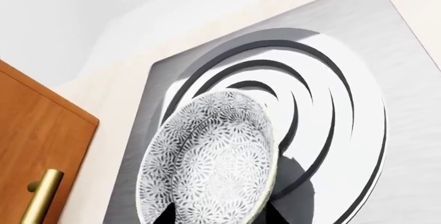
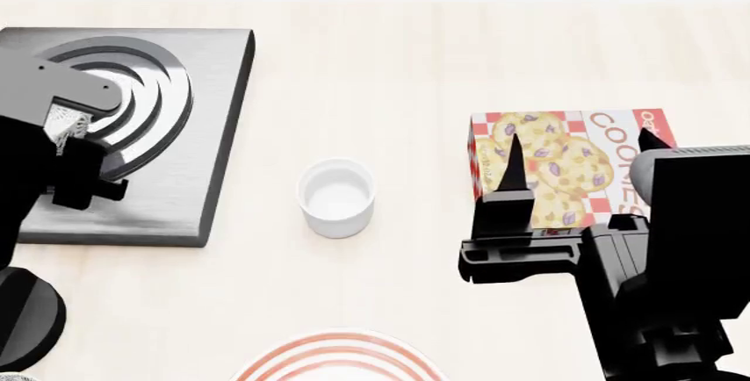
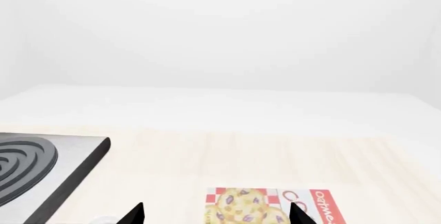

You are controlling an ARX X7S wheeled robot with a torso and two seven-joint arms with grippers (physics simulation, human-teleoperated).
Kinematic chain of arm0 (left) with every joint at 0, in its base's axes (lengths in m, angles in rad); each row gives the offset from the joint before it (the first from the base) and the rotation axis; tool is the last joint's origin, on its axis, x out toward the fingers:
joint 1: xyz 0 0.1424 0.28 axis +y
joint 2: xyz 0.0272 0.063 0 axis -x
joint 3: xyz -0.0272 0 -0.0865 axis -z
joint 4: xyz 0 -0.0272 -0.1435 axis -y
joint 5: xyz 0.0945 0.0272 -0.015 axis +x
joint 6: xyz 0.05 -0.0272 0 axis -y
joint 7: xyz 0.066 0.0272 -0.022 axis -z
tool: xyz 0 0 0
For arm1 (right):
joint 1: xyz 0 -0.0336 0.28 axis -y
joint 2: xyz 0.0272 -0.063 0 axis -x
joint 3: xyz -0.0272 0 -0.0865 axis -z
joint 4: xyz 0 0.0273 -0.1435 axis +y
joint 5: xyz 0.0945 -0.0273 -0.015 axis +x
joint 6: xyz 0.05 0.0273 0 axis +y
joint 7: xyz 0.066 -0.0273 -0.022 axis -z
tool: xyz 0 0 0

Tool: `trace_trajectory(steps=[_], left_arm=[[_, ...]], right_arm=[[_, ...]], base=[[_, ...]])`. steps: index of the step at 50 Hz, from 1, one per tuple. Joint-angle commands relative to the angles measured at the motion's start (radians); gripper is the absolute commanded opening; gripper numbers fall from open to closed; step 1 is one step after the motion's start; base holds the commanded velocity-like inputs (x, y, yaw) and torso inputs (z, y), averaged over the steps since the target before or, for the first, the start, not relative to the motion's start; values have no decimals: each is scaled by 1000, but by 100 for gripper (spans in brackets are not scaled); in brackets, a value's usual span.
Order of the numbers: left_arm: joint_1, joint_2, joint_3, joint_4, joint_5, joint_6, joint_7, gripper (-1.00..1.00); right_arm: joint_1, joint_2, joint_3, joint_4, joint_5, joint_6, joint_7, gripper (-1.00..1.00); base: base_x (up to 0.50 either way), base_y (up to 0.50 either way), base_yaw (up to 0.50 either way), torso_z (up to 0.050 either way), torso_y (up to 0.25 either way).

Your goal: Pick the akita bowl on the stove and place it on the plate.

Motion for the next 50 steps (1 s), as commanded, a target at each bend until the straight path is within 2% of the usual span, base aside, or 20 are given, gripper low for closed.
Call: trace_trajectory(steps=[1,24,37,44,50], left_arm=[[1,-3,4,1,9,5,-3,-100],[16,-6,-5,22,-5,5,-4,-100],[-20,10,-89,33,-15,60,-80,-100],[-72,18,-125,110,-26,74,-105,-100],[-84,6,-101,253,-42,53,-72,-100]], right_arm=[[1,3,-4,5,3,-4,4,100],[-6,8,-9,14,8,-21,8,100],[-4,11,-12,16,15,-20,14,100],[-4,14,-17,22,13,-29,14,100],[-6,16,-18,20,14,-31,16,100]], base=[[0,0,0,0,0],[0,0,0,0,0],[0,0,0,0,0],[0,0,0,0,0],[0,0,0,0,0]])
